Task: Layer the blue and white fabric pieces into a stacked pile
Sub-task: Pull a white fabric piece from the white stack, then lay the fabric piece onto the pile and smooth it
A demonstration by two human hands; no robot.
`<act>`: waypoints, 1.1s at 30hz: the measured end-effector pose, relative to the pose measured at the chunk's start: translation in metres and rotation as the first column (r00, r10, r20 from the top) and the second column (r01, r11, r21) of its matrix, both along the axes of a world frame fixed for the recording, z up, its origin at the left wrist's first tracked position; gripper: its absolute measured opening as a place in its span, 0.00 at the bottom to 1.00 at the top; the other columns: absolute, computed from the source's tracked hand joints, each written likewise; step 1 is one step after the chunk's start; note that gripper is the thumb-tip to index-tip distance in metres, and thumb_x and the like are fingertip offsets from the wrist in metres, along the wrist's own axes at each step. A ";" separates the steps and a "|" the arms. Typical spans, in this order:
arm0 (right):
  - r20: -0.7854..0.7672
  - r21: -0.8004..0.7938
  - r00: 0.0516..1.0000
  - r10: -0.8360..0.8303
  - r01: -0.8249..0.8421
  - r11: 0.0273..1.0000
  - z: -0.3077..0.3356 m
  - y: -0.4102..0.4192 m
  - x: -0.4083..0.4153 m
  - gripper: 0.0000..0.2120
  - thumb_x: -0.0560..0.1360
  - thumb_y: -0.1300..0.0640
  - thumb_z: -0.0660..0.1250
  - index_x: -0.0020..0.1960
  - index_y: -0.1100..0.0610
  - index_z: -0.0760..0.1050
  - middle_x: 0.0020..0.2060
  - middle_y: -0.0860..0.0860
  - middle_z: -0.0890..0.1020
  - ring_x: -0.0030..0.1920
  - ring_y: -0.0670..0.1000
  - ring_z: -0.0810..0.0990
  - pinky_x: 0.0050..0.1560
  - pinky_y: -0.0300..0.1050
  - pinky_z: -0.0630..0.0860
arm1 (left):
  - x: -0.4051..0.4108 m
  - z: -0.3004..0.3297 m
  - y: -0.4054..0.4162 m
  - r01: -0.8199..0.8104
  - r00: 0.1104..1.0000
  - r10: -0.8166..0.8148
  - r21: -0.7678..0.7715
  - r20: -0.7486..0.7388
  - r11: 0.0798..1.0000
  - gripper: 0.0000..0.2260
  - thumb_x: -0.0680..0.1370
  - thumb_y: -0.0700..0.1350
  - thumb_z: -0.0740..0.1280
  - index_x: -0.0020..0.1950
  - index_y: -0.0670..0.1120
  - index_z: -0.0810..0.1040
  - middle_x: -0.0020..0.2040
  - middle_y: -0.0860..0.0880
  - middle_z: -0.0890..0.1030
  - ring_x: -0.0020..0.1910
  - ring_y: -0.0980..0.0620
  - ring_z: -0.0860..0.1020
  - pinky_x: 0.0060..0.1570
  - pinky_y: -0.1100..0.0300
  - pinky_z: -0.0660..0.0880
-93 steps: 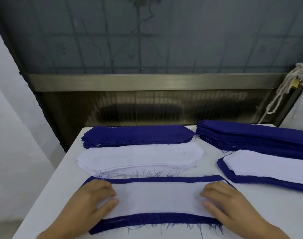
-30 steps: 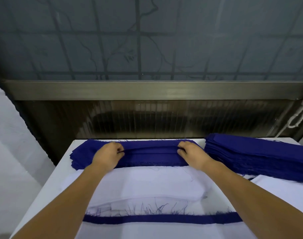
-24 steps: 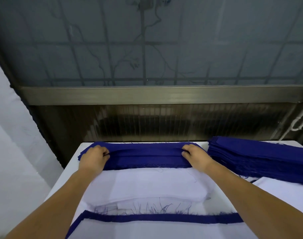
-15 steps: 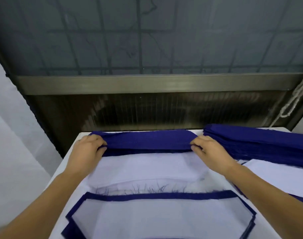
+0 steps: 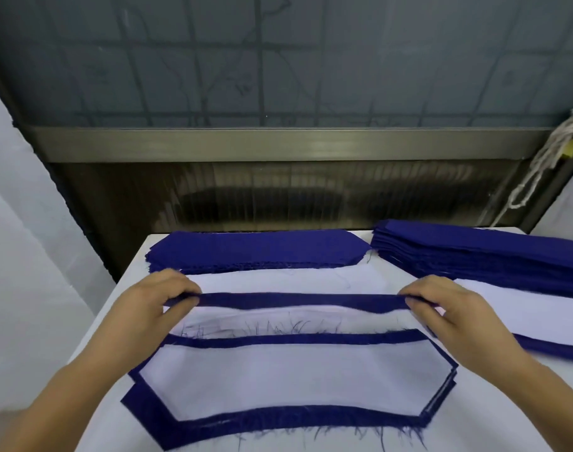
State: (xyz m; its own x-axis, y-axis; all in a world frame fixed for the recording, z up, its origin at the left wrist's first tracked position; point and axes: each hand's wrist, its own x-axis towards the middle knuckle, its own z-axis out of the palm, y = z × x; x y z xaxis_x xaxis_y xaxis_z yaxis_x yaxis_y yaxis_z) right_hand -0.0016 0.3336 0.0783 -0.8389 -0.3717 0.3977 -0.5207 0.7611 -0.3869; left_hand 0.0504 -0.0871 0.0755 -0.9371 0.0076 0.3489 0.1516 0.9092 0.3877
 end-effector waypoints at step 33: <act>0.247 0.265 0.967 0.062 -0.129 0.956 -0.065 0.001 0.021 0.06 0.75 0.52 0.68 0.43 0.43 0.71 0.37 0.37 0.71 0.38 0.39 0.71 0.37 0.30 0.67 | 0.019 -0.067 0.022 0.271 0.901 -0.268 0.039 0.342 0.962 0.08 0.75 0.54 0.70 0.40 0.62 0.72 0.48 0.64 0.74 0.46 0.62 0.73 0.44 0.68 0.71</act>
